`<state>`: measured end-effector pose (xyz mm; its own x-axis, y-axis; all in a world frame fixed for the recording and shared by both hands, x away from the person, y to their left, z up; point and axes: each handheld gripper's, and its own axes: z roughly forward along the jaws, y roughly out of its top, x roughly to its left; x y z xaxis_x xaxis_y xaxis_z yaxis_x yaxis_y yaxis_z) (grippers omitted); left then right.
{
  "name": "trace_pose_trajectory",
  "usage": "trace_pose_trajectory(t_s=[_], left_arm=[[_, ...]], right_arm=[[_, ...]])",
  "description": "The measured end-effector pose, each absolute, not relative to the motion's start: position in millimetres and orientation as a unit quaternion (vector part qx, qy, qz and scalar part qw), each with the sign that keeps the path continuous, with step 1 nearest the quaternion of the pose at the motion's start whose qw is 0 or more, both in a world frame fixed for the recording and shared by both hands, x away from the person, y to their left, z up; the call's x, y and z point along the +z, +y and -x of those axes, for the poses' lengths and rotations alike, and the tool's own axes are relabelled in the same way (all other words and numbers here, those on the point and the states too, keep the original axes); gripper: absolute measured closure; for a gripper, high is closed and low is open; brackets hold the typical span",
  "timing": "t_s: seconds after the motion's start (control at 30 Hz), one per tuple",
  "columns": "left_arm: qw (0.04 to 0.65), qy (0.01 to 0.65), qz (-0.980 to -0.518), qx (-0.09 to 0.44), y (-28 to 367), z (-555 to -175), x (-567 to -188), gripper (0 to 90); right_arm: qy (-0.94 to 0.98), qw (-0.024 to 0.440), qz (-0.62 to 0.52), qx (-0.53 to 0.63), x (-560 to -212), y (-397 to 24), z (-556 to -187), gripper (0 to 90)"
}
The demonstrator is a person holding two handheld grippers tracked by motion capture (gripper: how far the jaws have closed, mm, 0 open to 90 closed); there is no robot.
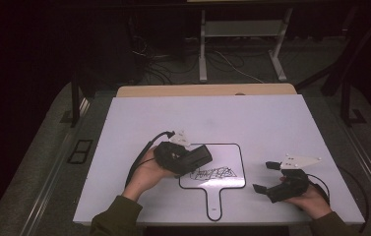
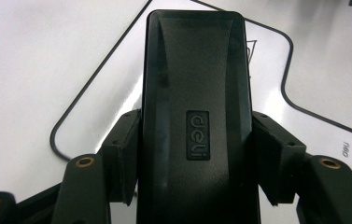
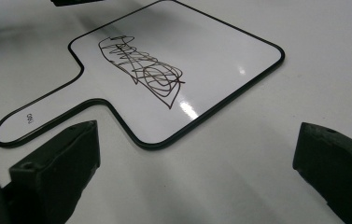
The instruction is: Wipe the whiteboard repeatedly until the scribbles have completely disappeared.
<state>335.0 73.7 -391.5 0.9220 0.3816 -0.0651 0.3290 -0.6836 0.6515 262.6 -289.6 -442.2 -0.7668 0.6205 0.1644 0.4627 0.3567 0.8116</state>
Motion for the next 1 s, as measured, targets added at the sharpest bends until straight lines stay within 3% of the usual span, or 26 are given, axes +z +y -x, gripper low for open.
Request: trace_pose_trajectory(t_s=[0.53,1.0], left_arm=[[0.320,0.185,-0.928,0.031,37.0,-353.9,-406.7,39.1],[0.286,0.171,-0.942,0.032,28.7,-355.3,-420.4,39.1]], right_arm=[[0.819,0.084,-0.331,0.461,-442.5,-290.0,-263.0,0.0],[0.819,0.084,-0.331,0.460,-442.6,-289.3,-262.1,0.0]])
